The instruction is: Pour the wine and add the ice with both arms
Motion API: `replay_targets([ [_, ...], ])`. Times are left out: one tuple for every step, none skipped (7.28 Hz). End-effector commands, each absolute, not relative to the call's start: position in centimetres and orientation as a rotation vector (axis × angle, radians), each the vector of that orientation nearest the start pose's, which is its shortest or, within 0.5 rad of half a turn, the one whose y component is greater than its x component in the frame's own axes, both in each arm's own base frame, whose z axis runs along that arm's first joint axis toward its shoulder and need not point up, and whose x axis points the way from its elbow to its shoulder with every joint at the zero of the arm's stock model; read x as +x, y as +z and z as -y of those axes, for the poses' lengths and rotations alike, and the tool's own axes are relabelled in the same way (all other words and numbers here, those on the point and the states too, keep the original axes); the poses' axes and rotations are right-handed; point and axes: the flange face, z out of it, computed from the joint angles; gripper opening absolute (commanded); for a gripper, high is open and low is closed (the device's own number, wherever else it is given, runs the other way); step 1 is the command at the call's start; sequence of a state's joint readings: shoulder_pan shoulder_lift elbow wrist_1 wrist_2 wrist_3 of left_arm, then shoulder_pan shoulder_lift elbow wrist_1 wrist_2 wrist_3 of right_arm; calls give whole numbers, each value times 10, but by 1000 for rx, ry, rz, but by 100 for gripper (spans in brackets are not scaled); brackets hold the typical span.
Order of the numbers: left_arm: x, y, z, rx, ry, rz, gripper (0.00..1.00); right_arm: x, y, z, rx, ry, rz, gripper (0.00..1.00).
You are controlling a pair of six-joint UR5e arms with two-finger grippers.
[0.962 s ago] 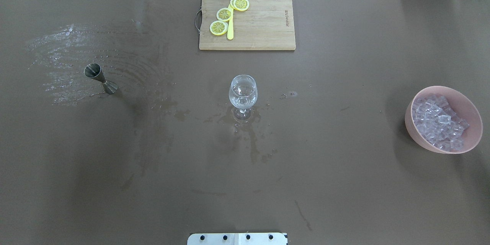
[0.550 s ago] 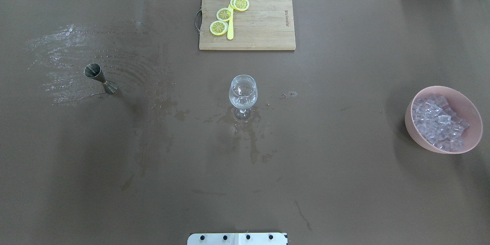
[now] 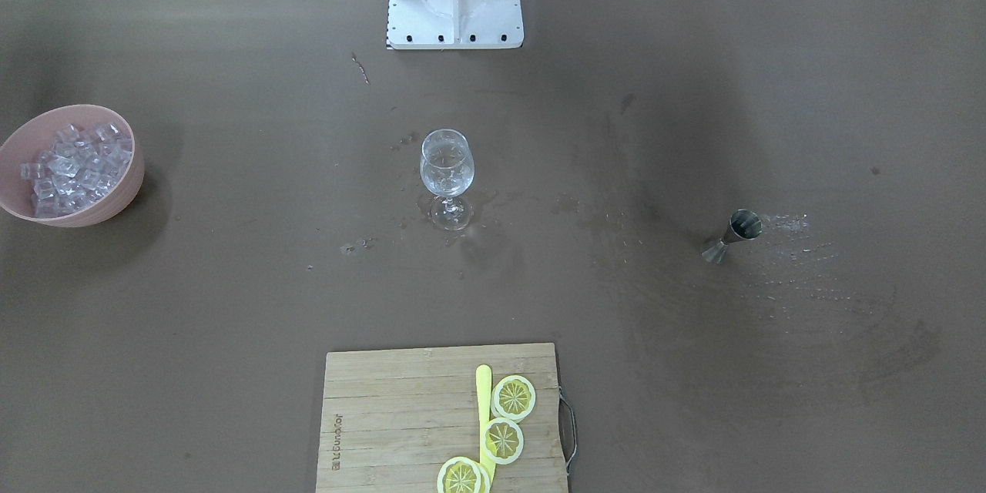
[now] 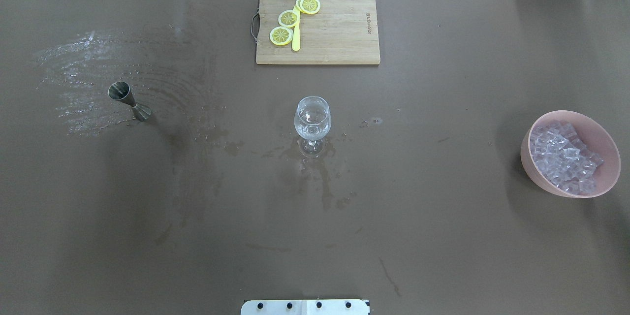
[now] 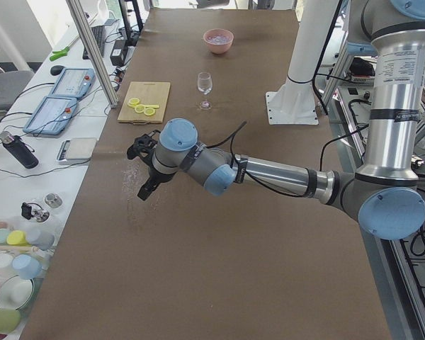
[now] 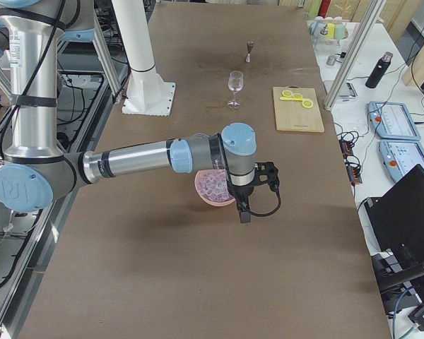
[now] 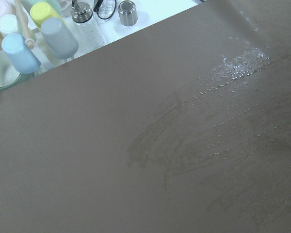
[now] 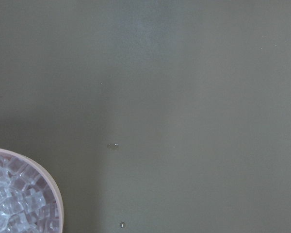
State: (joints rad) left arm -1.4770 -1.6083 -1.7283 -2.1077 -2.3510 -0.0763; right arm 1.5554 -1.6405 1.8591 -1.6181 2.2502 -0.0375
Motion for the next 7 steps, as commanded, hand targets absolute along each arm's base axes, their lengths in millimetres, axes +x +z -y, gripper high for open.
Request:
replay_targets([
  [60,454,525,666,237,-955,98,64,562,465,170,-107,676,100],
  [75,447,519,688,156,-1003,98,64,562,465,170,-107,676,100],
  [97,442,513,702,122,-1029,98,64,562,465,170,-107,676,100],
  [112,443,499,741,60,-1044,98,64,562,465,170,-107,676,100],
  [131,436,483,763,-3,-1059,98,64,561,465,171,-108,676,100],
  [137,424,465,800,-27,-1053,98,64,562,465,170,-107,676,100],
  [152,411,455,816,-72,-1069,98,64,562,465,170,-107,676,100],
])
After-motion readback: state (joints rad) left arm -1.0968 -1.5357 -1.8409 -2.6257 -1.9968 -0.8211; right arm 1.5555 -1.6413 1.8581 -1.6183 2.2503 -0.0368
